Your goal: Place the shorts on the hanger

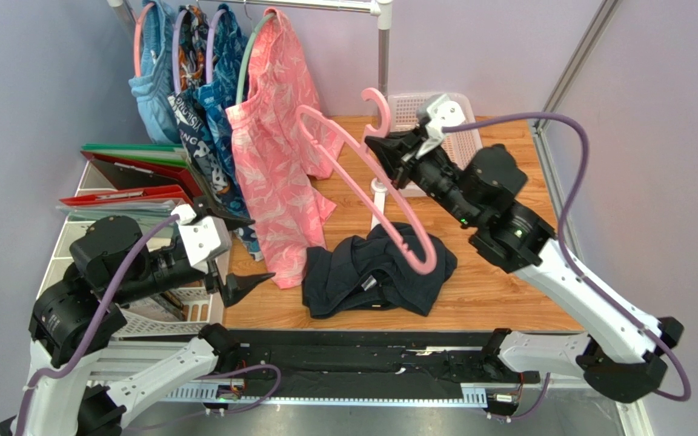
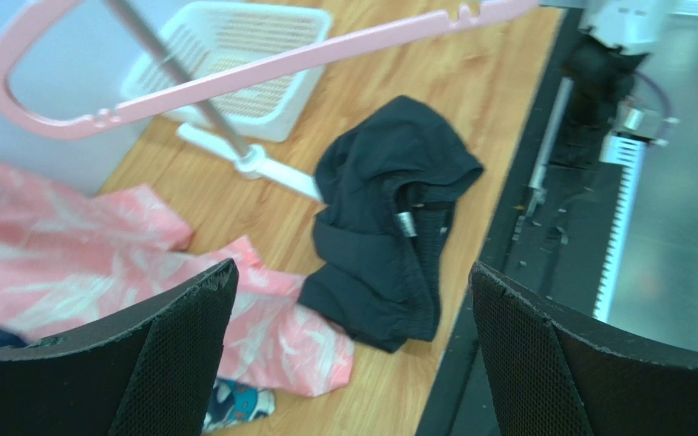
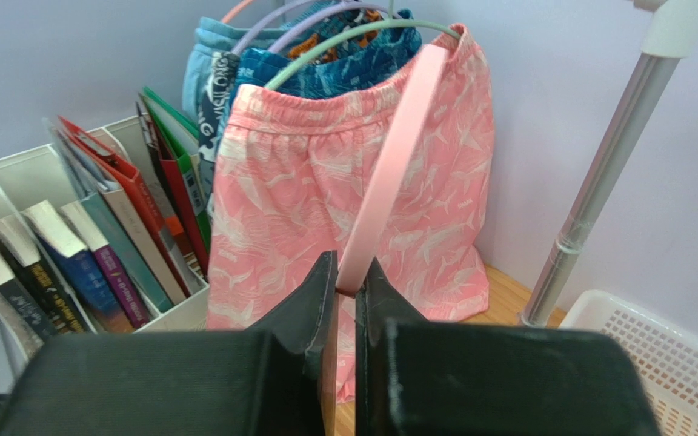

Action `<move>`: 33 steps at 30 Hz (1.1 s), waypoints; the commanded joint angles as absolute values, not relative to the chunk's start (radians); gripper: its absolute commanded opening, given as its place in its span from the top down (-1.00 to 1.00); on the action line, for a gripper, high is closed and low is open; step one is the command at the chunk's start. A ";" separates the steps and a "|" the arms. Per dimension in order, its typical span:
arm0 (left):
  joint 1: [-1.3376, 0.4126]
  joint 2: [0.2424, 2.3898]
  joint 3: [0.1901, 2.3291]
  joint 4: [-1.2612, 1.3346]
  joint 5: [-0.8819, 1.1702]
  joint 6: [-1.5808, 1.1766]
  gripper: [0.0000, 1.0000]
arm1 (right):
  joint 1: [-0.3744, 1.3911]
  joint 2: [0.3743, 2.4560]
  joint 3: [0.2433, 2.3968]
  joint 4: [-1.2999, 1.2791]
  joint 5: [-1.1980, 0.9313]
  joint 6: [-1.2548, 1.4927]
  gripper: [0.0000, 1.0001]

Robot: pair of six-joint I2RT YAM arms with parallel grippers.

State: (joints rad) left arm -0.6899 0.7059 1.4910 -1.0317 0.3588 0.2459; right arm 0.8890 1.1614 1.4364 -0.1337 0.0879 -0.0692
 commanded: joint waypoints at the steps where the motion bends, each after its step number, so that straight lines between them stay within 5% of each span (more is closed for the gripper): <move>1: -0.687 0.719 1.488 -1.032 0.686 0.305 -0.99 | 0.870 1.105 1.416 -0.172 -0.002 -0.077 1.00; 15: -0.687 0.847 1.494 -0.936 0.543 0.572 -0.99 | 0.838 0.855 1.302 -0.577 -0.647 -0.365 1.00; 33: -0.793 0.962 1.189 -0.770 0.812 0.351 -0.78 | 0.934 0.874 1.371 -0.770 -0.718 -0.629 1.00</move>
